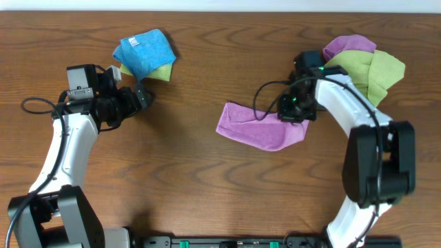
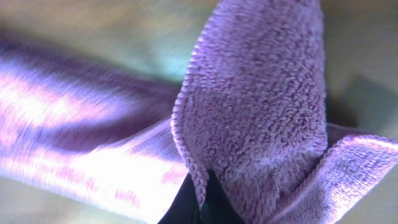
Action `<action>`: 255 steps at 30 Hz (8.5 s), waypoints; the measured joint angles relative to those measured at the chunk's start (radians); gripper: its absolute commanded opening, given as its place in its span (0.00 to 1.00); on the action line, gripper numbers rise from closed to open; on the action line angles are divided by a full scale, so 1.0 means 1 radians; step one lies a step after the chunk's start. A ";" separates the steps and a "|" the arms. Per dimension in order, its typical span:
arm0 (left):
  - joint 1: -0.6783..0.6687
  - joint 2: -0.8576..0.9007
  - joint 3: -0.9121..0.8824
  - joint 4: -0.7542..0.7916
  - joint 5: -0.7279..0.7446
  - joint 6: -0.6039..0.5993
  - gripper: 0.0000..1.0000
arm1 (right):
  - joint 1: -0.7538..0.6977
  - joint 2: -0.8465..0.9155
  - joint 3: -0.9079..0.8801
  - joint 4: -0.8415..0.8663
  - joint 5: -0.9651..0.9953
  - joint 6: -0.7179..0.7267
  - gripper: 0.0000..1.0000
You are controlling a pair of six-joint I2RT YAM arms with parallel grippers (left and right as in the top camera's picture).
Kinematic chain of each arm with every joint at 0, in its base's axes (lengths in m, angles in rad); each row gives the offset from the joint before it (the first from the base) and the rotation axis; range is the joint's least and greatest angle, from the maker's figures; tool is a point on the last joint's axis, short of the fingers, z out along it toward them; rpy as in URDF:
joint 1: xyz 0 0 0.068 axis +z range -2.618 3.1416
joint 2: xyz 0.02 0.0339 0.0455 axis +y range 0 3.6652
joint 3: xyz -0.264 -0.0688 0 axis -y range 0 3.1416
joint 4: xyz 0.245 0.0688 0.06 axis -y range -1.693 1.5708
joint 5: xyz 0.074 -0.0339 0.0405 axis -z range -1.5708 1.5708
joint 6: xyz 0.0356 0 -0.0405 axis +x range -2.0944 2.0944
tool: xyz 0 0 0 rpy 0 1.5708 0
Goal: Fold the cloth
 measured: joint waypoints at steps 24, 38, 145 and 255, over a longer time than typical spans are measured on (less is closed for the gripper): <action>0.000 -0.001 0.000 0.079 0.000 -0.025 0.96 | 0.393 -0.365 0.016 -0.059 -0.129 -0.144 0.01; 0.000 -0.001 0.000 0.097 0.000 -0.035 0.96 | 0.392 -0.403 0.124 0.315 0.005 -0.135 0.01; 0.000 -0.001 0.000 0.124 0.081 -0.080 0.95 | -0.141 0.168 0.161 0.232 -0.132 0.030 0.01; -0.431 0.172 0.119 -0.108 0.124 -0.193 0.95 | -0.097 -0.465 -0.214 0.402 0.086 0.178 0.01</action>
